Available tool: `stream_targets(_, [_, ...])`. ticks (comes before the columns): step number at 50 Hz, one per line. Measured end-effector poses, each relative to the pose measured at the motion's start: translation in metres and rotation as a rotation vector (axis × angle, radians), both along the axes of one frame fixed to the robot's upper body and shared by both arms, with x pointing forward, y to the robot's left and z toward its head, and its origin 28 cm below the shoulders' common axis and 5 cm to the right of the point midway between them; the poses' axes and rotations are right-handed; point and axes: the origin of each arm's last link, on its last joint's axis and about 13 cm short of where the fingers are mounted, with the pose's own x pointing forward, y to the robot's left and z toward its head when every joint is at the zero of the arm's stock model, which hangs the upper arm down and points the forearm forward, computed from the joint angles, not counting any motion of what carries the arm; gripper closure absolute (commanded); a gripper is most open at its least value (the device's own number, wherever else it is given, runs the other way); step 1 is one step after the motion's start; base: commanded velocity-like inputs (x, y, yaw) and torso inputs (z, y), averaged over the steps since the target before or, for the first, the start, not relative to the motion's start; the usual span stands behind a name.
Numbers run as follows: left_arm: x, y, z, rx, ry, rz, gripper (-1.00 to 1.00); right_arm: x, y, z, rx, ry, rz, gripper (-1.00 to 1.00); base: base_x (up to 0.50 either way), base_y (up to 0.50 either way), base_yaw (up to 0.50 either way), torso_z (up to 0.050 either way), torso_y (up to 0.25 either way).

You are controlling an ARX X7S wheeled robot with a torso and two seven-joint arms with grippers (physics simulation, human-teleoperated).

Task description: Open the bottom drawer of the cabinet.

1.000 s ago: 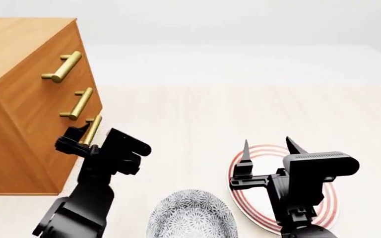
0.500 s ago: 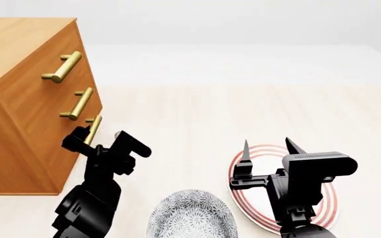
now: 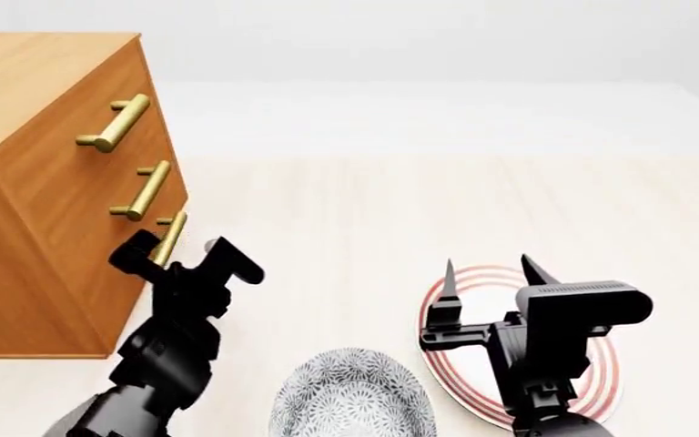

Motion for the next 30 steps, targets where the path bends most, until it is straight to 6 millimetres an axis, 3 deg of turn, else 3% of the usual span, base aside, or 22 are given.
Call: stream_targets(30, [0.0017,0.0091,0.0011,0.039,0.055,0.095,-1.0,-0.0008,0.0008,-0.0008,0.001,0.002,0.007,-1.0,0.0,0.0,0.0,0.0,0.0])
